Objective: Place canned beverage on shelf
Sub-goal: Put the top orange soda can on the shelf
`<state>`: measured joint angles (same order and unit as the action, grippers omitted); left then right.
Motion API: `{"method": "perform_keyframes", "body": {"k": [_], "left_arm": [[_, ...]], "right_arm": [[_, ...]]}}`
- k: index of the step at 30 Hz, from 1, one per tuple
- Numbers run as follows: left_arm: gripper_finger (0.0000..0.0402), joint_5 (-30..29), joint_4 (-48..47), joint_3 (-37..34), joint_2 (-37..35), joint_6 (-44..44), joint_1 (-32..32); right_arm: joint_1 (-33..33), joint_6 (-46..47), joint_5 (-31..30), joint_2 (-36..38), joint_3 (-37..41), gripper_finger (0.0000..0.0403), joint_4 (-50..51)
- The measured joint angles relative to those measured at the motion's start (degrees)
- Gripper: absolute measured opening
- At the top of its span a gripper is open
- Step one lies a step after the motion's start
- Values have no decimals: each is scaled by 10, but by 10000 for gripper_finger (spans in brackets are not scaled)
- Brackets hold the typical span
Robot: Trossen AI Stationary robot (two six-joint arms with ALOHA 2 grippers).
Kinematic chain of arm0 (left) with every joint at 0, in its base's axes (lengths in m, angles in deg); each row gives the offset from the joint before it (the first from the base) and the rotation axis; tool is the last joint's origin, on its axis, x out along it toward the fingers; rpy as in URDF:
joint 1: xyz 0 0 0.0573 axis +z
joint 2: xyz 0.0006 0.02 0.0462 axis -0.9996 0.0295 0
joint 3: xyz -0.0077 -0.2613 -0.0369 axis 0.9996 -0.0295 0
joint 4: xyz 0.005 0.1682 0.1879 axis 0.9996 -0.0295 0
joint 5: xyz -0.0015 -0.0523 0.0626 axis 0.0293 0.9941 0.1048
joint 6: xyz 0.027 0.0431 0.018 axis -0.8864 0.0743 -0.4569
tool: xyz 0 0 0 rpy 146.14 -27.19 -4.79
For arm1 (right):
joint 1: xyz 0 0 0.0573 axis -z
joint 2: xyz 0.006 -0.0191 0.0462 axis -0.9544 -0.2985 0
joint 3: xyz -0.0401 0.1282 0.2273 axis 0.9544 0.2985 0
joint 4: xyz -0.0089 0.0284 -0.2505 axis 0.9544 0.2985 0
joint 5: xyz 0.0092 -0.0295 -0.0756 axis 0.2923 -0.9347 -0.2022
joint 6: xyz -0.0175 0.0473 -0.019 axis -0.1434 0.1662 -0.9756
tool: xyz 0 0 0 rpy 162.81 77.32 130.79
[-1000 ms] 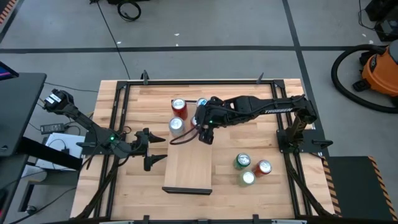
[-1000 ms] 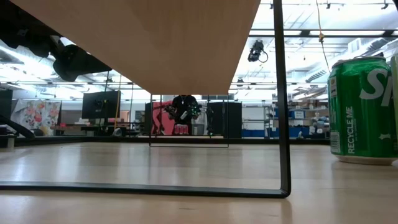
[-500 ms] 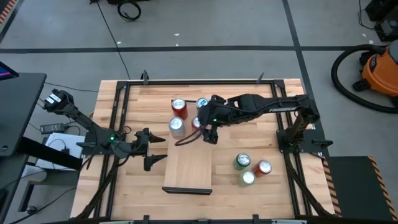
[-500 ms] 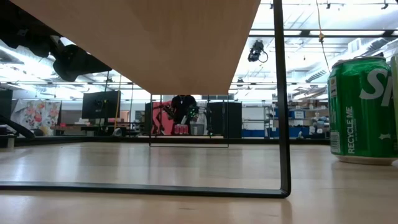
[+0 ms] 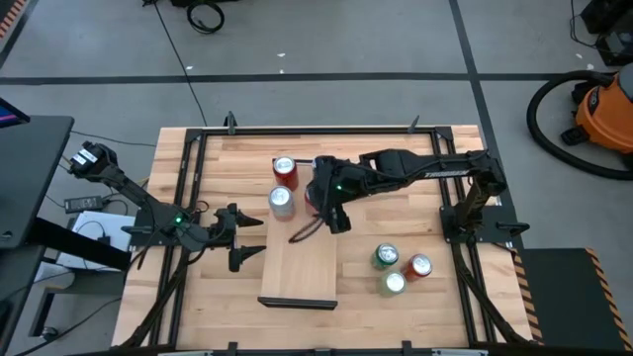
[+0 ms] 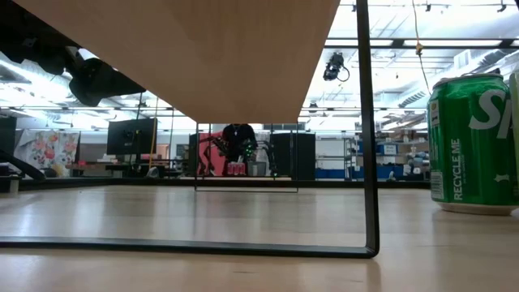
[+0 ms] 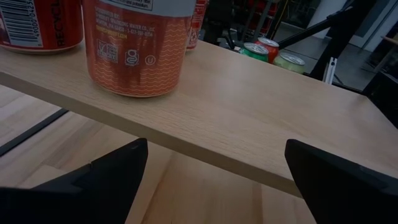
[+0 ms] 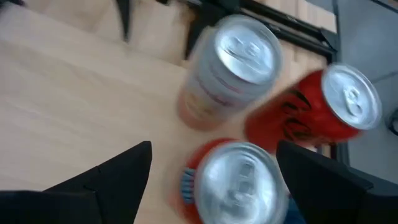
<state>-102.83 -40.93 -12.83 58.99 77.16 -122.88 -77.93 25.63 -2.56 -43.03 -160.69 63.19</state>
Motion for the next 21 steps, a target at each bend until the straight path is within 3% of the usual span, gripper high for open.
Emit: {"method": "perform_keyframes", "body": {"k": [12, 21], "left_arm": [[392, 0, -4, 0, 0, 0, 0], [392, 0, -4, 0, 0, 1, 0]], "right_arm": [[13, 29, -20, -13, 0, 340, 32], [14, 155, -51, -15, 0, 310, 33]]}}
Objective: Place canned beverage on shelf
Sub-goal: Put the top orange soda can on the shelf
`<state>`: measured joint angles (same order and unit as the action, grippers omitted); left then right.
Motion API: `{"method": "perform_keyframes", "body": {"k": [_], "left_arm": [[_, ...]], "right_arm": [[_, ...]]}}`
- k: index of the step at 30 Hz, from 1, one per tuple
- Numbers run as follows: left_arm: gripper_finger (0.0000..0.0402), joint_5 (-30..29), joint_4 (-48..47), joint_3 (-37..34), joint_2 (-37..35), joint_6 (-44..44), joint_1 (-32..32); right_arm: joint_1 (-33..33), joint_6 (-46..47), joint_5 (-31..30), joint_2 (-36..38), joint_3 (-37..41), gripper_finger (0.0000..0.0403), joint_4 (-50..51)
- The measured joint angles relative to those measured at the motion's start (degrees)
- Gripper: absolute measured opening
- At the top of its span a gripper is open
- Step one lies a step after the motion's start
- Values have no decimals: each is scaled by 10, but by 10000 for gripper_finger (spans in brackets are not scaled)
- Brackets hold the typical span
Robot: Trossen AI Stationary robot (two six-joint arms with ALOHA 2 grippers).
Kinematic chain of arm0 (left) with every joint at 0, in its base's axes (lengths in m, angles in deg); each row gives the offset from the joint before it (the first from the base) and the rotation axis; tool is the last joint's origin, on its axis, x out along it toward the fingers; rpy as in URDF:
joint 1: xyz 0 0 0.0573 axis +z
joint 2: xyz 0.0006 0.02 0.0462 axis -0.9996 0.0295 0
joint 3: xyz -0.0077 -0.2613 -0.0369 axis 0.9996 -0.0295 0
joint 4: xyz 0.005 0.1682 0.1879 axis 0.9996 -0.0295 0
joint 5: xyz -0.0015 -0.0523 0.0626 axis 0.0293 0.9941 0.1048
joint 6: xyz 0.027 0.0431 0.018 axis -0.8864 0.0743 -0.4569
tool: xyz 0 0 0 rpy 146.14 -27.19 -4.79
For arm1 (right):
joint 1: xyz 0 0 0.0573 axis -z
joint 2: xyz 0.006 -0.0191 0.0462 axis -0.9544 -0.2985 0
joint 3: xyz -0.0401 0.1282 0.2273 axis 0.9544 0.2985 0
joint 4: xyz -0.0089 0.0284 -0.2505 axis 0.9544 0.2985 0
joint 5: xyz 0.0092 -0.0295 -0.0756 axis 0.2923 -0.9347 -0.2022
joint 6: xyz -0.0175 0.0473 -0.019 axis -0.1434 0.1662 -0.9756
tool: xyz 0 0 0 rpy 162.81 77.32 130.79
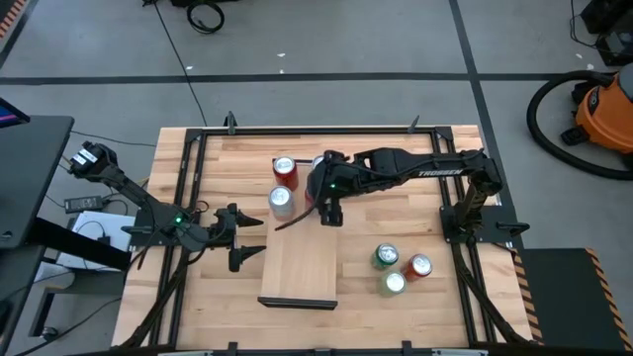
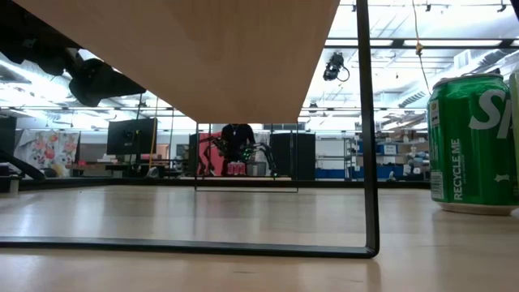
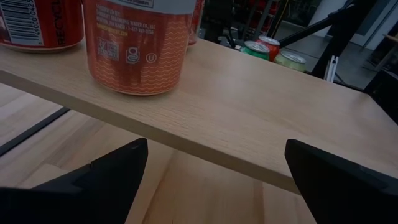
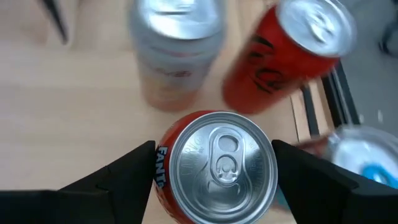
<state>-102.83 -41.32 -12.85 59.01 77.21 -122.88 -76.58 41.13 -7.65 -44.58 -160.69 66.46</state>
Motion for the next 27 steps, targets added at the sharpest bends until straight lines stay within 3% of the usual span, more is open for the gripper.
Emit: {"method": "perform_keyframes", "body": {"k": [5, 17, 27], "left_arm": [[392, 0, 0, 0, 0, 0, 0], [392, 0, 0, 0, 0, 1, 0], [392, 0, 0, 0, 0, 1, 0]], "right_arm": [[1, 111, -28, 1, 0, 313, 13], [-12, 138, -96, 1, 0, 315, 23], [-13, 169, -84, 1, 0, 315, 12]]}}
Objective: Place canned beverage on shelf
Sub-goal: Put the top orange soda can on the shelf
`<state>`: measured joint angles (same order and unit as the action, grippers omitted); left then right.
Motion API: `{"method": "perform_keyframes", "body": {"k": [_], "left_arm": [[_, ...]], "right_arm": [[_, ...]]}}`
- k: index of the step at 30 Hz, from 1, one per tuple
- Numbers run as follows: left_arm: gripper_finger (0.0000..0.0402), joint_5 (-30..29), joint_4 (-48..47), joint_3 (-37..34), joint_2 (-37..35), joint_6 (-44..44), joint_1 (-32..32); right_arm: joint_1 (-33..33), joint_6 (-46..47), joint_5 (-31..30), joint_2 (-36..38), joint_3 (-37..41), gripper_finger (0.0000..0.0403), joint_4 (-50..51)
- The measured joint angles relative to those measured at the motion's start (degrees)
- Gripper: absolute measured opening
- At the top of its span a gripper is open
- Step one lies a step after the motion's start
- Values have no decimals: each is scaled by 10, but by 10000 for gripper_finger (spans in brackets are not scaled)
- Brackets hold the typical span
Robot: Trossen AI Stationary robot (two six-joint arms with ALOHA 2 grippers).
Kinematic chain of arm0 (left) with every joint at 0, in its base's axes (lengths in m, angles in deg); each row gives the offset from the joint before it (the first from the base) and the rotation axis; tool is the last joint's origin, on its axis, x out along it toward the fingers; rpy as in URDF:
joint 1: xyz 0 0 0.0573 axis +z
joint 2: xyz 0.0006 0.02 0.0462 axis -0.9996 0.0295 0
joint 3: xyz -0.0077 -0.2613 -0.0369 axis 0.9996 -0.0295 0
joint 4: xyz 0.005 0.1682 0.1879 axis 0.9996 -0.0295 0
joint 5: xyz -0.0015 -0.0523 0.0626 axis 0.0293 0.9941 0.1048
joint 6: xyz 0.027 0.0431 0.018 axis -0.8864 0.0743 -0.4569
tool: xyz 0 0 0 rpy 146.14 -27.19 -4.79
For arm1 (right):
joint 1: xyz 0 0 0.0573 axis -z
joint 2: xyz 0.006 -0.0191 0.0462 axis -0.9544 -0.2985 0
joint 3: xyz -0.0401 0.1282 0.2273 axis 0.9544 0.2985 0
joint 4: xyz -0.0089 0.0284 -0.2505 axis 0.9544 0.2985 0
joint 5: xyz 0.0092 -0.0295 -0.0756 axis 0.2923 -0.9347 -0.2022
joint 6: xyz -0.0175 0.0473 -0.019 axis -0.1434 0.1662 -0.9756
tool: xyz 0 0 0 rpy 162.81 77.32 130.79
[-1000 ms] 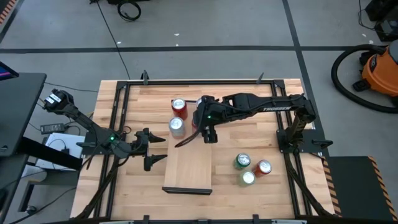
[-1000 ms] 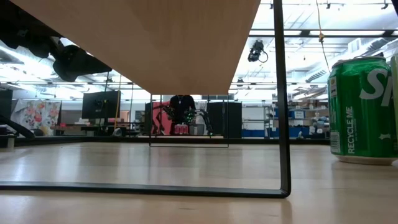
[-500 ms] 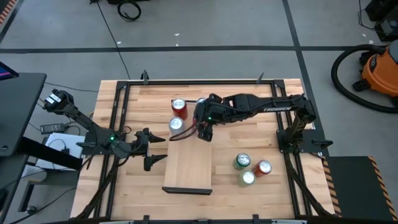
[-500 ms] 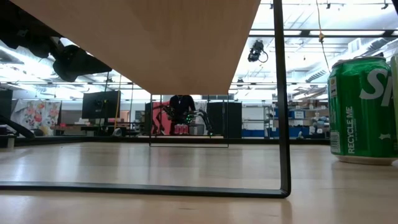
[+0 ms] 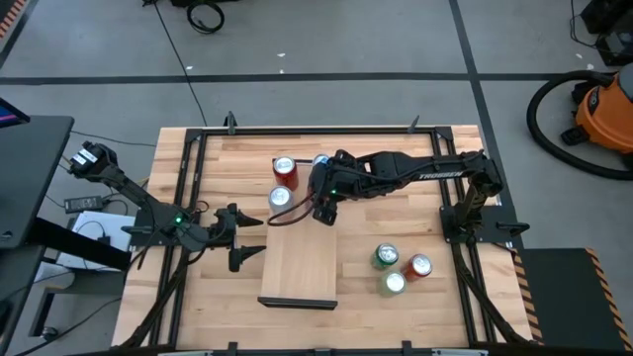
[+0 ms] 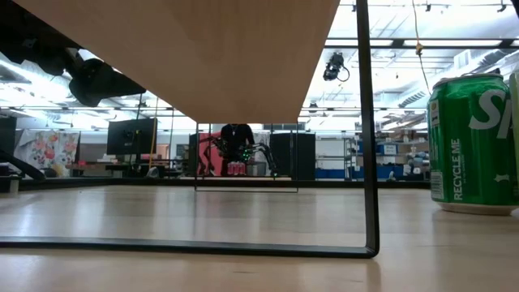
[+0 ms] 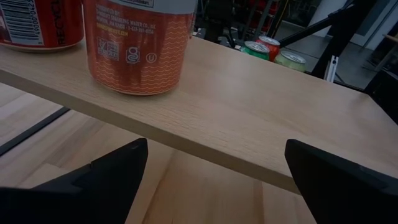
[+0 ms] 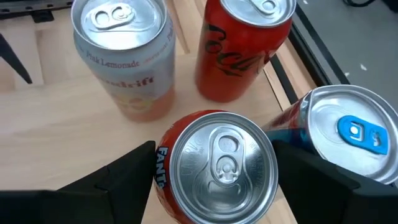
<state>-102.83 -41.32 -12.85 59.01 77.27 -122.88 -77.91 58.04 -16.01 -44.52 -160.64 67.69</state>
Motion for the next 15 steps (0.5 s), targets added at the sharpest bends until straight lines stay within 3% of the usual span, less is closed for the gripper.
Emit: {"method": "perform_keyframes", "body": {"k": [7, 15], "left_arm": [[392, 0, 0, 0, 0, 0, 0], [392, 0, 0, 0, 0, 0, 0]], "right_arm": [[-4, -13, -3, 0, 0, 317, 0], [-6, -20, -6, 0, 0, 348, -5]]}}
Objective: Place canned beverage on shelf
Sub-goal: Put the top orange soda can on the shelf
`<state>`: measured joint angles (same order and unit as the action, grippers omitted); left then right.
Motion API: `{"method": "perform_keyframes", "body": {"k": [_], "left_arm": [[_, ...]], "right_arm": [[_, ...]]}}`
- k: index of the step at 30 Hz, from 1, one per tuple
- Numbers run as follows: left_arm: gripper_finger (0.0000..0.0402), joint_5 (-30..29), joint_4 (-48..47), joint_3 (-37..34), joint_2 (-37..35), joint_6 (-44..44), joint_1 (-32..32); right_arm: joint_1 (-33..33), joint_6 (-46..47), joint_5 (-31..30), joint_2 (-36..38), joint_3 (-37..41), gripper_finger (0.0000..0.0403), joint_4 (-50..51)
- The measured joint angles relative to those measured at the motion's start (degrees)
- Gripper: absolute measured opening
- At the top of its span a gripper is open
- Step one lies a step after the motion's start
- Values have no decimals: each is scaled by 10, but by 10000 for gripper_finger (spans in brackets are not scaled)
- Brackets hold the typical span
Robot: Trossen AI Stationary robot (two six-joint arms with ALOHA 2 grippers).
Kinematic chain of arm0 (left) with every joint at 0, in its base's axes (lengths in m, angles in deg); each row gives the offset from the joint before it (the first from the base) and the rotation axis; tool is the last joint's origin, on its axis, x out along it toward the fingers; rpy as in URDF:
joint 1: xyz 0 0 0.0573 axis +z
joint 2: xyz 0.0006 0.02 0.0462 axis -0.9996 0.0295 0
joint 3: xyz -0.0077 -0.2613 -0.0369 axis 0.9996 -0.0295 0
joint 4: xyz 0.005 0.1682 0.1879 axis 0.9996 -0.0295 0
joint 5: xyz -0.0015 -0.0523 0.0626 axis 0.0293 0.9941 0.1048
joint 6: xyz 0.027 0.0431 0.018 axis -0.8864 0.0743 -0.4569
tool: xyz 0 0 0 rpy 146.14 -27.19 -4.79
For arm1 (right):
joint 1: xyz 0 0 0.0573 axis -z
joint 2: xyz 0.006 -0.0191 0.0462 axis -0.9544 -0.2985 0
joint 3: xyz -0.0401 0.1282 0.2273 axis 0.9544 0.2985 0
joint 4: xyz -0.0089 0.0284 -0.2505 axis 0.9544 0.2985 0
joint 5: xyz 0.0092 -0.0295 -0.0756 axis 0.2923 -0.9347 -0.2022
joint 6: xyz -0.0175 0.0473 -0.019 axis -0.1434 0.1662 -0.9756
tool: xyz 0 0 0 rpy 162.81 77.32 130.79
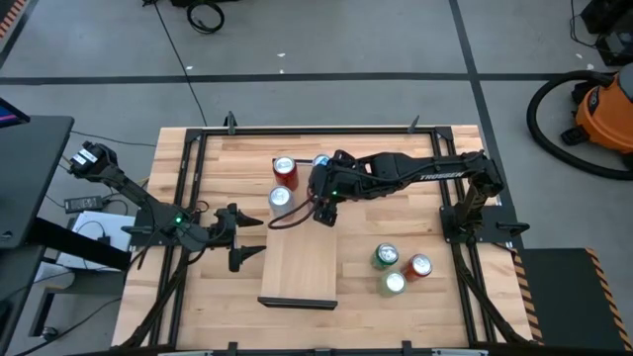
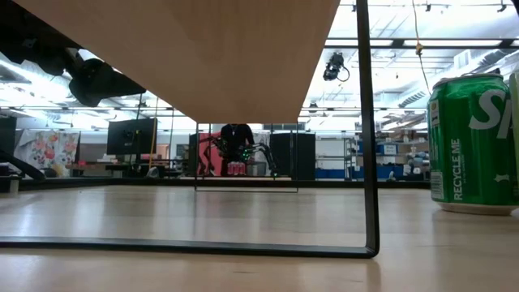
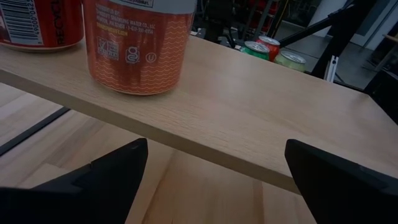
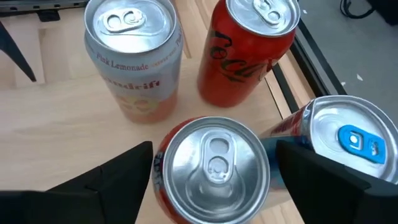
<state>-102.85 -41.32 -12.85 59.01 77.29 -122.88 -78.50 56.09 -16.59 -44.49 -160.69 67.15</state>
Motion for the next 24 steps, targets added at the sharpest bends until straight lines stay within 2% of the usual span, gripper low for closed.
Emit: {"method": "perform_keyframes", "body": {"k": [8, 13, 19, 24], "left_arm": [[392, 0, 0, 0, 0, 0, 0], [392, 0, 0, 0, 0, 0, 0], [392, 12, 0, 0, 0, 0, 0], [392, 25, 0, 0, 0, 5, 0]], "right_arm": [[-3, -13, -1, 3, -2, 352, -7], [-9, -30, -1, 6, -37, 352, -8], [-19, -87, -3, 11, -62, 352, -9], [-31, -141, -44, 15, -43, 352, -28]]}}
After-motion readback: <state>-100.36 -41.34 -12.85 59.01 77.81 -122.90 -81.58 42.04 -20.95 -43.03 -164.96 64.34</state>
